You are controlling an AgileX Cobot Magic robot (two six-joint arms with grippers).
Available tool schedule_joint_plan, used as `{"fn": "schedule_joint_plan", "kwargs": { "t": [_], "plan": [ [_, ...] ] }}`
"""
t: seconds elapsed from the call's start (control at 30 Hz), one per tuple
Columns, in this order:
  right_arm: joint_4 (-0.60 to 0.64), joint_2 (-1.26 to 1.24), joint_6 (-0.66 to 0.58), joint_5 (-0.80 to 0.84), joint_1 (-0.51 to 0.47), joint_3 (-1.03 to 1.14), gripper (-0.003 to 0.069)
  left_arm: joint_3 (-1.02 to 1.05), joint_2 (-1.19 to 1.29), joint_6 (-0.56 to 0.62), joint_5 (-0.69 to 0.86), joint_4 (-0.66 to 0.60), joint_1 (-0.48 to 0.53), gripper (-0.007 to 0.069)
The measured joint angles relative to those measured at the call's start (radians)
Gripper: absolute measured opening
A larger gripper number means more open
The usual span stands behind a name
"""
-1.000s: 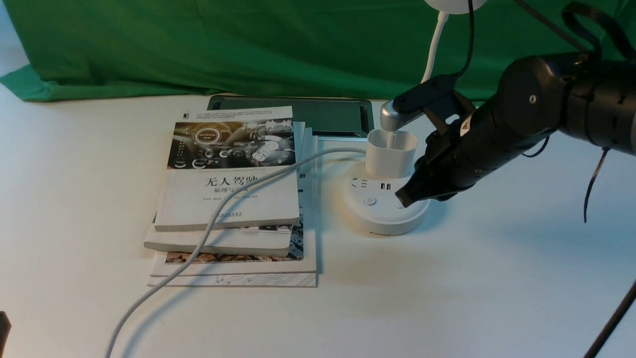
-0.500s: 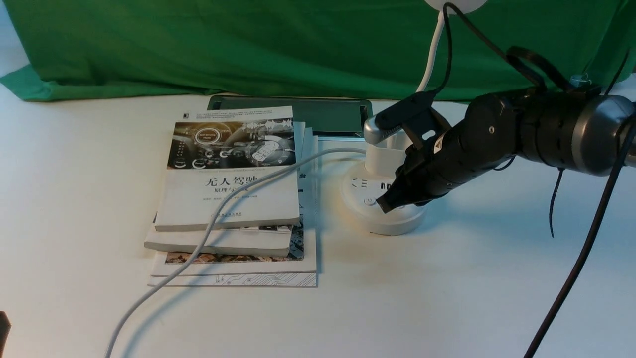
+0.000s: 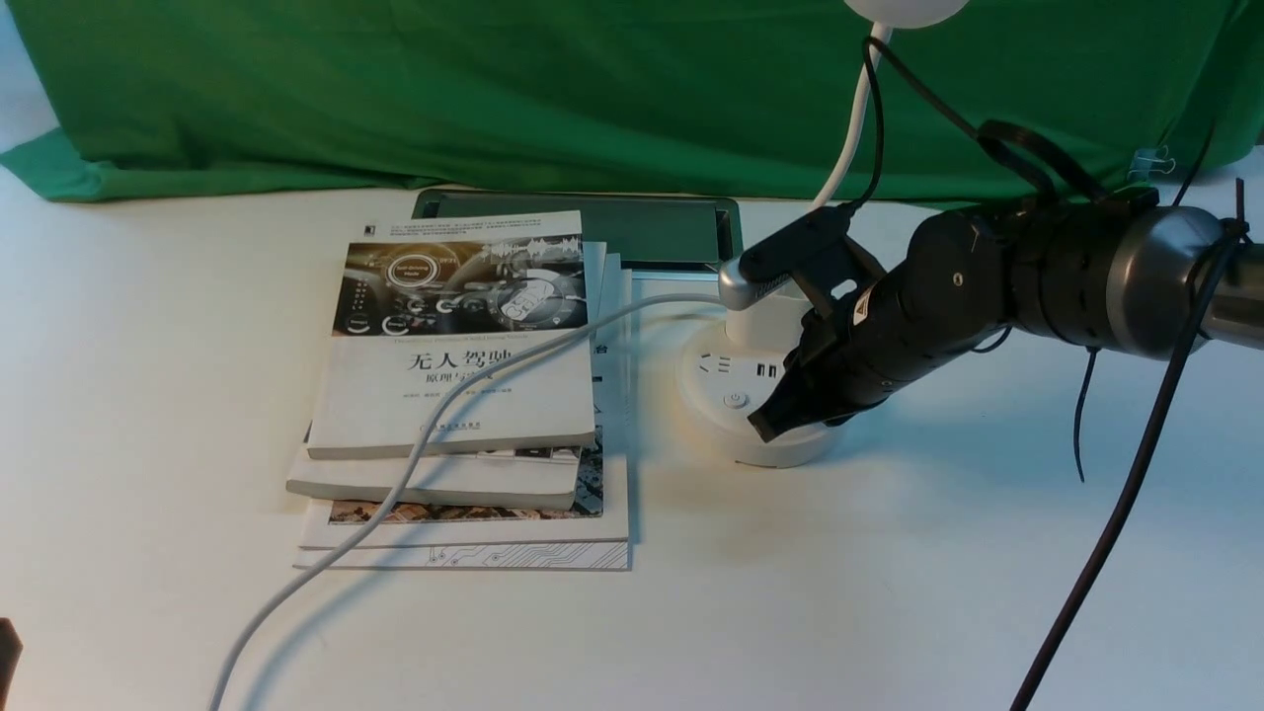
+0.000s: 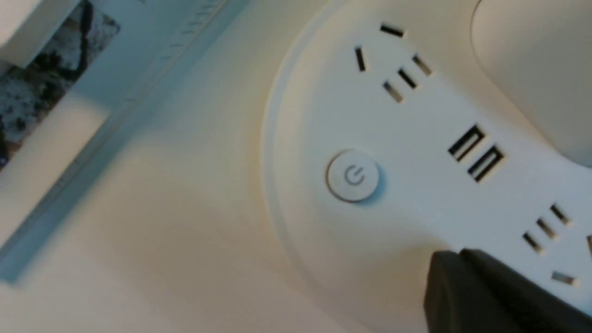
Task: Turn on the desk lamp on the white desktop with your hand.
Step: 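Press the button on the base of the white desk lamp with the right gripper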
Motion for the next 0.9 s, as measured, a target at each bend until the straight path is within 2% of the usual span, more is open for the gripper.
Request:
{"fn": "schedule_joint_plan", "kwargs": {
  "t": [0.9],
  "plan": [
    [0.0, 0.032, 0.002, -0.041, 0.0, -0.017, 0.004, 0.0, 0.0, 0.0, 0.0, 0.0, 0.0, 0.0021]
  ]
}}
